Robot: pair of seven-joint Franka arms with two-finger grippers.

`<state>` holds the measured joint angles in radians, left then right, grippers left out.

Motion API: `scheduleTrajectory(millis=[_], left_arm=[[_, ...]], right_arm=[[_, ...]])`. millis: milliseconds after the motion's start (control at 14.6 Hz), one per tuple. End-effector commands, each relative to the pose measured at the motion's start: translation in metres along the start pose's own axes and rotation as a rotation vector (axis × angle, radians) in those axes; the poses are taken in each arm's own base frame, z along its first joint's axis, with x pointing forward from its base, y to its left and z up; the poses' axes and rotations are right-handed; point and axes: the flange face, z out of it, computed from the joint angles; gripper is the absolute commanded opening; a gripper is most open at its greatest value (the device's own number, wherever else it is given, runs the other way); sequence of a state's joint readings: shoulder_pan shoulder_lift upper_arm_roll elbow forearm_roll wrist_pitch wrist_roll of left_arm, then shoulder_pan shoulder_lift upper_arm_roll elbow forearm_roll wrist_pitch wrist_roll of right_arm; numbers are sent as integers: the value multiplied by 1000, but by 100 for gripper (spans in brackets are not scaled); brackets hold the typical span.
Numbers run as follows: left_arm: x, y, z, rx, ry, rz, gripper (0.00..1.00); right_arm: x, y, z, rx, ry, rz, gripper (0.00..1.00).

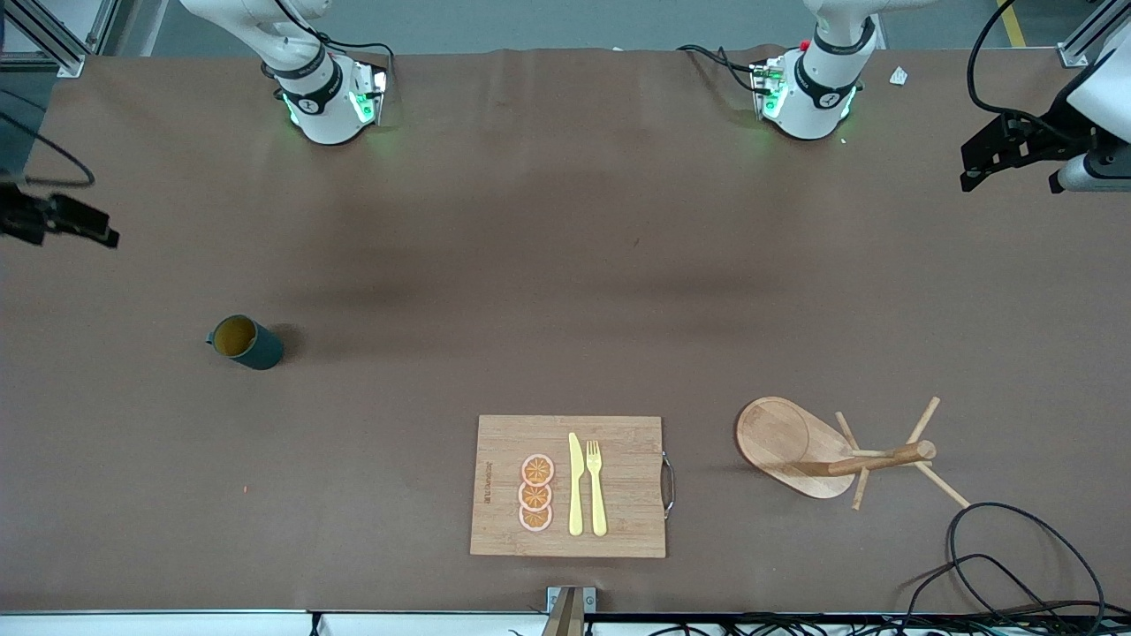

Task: Pass cup and hang on rack
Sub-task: 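Move the right gripper toward the teal mug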

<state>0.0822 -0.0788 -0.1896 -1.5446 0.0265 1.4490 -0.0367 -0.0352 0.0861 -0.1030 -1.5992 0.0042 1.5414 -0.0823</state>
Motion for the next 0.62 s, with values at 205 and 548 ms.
scheduleTrajectory(millis=[205,548], left_arm=[[3,2,-3,2,-6,2,100],[9,-6,6,-8,-23,-7,100]], right_arm=[[46,5,96,33,-46,-286,100],[50,6,197,18,0,-501,100]])
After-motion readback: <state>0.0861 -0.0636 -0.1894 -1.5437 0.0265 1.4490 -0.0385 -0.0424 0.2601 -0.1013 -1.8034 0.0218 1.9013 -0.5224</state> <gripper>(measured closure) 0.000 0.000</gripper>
